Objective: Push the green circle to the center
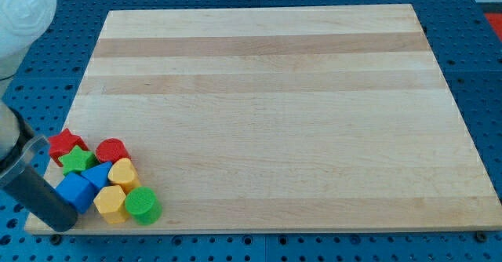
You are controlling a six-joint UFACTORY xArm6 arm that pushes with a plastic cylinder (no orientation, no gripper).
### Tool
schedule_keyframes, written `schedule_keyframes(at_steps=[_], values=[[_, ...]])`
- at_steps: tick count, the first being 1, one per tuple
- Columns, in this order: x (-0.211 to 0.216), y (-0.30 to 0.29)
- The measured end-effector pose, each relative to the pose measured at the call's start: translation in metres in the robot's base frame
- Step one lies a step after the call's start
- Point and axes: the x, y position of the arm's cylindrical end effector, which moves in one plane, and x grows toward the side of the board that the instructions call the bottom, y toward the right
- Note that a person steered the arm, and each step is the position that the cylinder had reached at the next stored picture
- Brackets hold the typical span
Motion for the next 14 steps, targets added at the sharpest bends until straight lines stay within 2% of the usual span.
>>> schedule_keyframes(at_steps=[5, 9, 12, 14], values=[[-0.001, 0.081], [0.0, 0.096], [0.0, 0.153], [-0.015, 0.15]])
